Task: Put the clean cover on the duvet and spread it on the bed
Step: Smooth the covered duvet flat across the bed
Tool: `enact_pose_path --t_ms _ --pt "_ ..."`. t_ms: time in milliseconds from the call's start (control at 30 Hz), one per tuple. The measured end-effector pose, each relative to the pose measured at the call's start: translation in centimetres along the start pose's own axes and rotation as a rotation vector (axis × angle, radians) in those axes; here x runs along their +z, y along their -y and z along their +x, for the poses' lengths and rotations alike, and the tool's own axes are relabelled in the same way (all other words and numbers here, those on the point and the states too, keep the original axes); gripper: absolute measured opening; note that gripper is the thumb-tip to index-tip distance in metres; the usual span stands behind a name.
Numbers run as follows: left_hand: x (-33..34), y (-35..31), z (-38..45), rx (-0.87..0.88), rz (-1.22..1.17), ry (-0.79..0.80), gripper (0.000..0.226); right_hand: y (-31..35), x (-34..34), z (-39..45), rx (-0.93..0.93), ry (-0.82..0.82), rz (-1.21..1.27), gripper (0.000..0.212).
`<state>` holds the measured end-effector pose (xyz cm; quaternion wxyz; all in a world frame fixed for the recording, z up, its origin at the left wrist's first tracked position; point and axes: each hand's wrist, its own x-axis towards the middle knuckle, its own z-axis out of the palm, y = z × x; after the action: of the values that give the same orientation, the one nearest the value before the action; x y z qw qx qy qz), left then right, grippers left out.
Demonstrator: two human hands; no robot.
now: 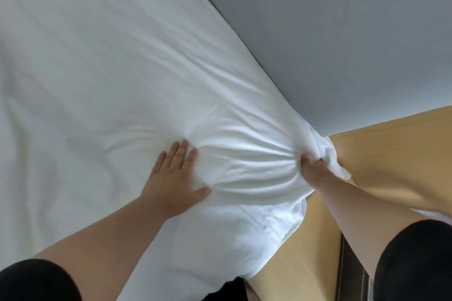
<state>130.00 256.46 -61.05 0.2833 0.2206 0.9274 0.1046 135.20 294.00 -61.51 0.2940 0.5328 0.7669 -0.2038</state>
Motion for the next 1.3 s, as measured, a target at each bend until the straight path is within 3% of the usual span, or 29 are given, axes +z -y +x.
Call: enact_pose_path --t_ms 100,167,233,333,500,567,667,800,900,1000,1067,1133,1233,1300 --pt "0.2 0.4 -3.1 -0.01 -0.022 0.02 0.101 1.9 0.0 -3.6 -0.045 -0.227 -0.045 0.06" --pt "-0.2 1.7 -5.3 -0.032 -0.029 0.002 0.093 4.8 1.2 -6.8 -0.336 -0.364 -0.099 0.057" --pt "-1.9 4.2 -6.5 -0.083 -0.023 -0.061 0.084 9.2 3.1 -10.0 -0.659 -0.353 -0.152 0.063" --pt "-5.5 9.4 -6.6 -0.2 0.001 -0.207 0.073 18.1 6.1 -12.6 -0.918 -0.284 -0.31 0.072" --pt "-4.6 17.8 -11.7 -0.416 -0.023 -0.143 0.068 30.2 16.2 -19.0 -0.958 -0.227 -0.548 0.071" --pt "-0.9 20.4 -17.3 -0.533 -0.042 -0.066 0.07 30.9 23.6 -25.4 -1.122 -0.151 -0.642 0.07" --pt "5.3 22.5 -27.9 -0.75 -0.082 -0.019 0.082 26.1 34.6 -36.6 -1.566 0.076 -0.78 0.071" --pt "10.4 22.1 -37.3 -0.934 -0.194 -0.011 0.097 17.2 40.9 -45.0 -1.887 0.475 -1.034 0.051" --pt "12.1 21.2 -40.0 -0.976 -0.265 -0.042 0.095 14.4 39.5 -45.4 -1.963 0.632 -0.881 0.049" --pt "12.3 21.2 -40.6 -0.942 -0.302 -0.167 0.093 14.4 36.2 -42.3 -1.988 0.417 -0.711 0.059" --pt "12.2 21.7 -40.2 -0.914 -0.333 -0.266 0.084 14.9 34.6 -40.4 -1.869 0.339 -0.904 0.067" --pt "12.7 22.4 -39.7 -0.899 -0.356 -0.35 0.064 15.0 34.9 -40.0 -1.749 0.387 -1.027 0.071" --pt "13.6 22.9 -39.3 -0.802 -0.327 -0.444 0.035 14.8 37.3 -41.0 -1.665 0.407 -0.999 0.073" --pt "14.2 23.1 -40.0 -0.716 -0.301 -0.539 0.036 14.3 38.2 -41.3 -1.648 0.349 -1.016 0.073"
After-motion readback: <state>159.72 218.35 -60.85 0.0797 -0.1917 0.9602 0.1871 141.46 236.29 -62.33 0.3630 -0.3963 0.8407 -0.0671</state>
